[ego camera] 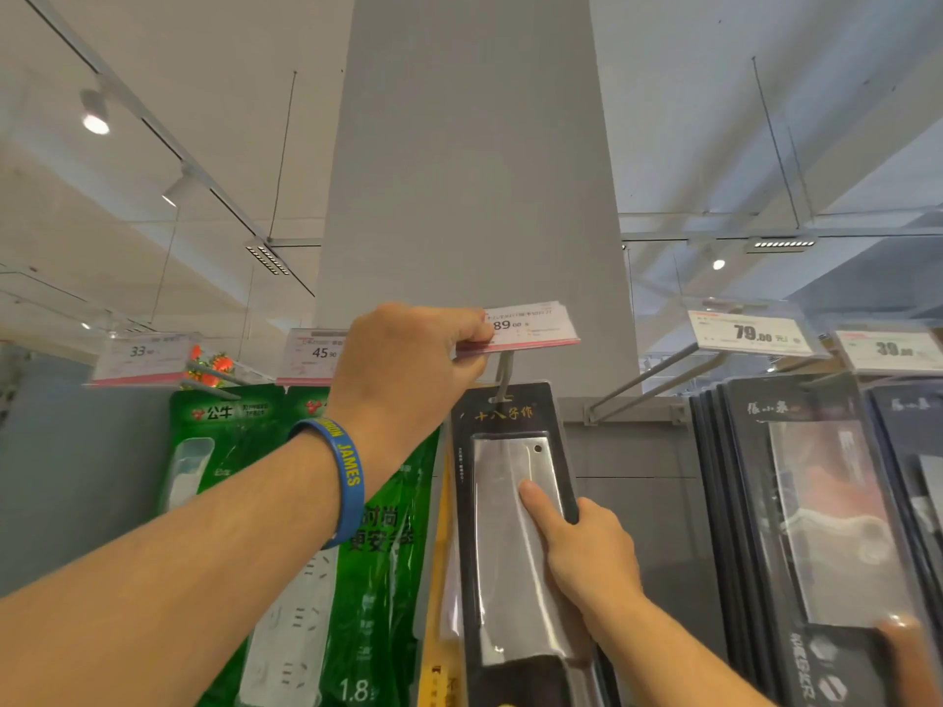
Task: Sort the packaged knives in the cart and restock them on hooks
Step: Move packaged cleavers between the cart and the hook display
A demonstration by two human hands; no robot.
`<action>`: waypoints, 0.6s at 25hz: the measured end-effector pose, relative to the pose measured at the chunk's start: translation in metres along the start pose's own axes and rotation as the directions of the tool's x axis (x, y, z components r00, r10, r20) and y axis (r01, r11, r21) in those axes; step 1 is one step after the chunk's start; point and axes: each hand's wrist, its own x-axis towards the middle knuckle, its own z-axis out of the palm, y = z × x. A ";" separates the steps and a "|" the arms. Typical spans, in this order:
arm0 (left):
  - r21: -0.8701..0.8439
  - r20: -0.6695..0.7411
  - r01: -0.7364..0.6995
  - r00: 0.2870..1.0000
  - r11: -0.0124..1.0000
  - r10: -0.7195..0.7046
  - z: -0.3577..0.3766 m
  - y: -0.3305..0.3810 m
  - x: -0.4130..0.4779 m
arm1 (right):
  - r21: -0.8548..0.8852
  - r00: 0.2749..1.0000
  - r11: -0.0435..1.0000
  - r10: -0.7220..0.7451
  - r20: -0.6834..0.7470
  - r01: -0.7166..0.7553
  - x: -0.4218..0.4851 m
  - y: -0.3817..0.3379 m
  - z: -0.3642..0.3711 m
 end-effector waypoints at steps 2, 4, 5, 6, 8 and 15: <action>0.005 -0.008 -0.007 1.000 1.000 0.007 0.001 0.000 -0.001 | -0.058 1.000 0.998 0.020 0.019 -0.019 0.010 0.003 0.006; 0.007 0.010 0.009 1.000 1.000 -0.009 -0.001 0.001 -0.001 | -0.115 0.999 0.993 0.024 0.036 -0.020 0.013 0.004 0.010; 0.006 0.031 0.022 0.999 1.000 -0.022 -0.001 0.000 -0.001 | -0.128 0.999 0.992 0.023 0.048 -0.017 0.014 0.004 0.012; 0.005 0.048 0.025 0.999 1.000 -0.026 -0.002 0.000 -0.003 | -0.119 0.997 0.993 0.030 0.069 -0.021 0.015 0.006 0.014; -0.009 0.063 0.025 0.998 1.000 -0.024 -0.004 -0.001 -0.006 | -0.052 0.991 0.998 0.038 0.126 -0.031 0.015 0.006 0.016; -0.010 0.160 -0.004 0.987 1.000 0.005 -0.007 -0.002 -0.018 | -0.057 0.975 0.998 0.048 0.218 -0.036 0.010 0.009 0.014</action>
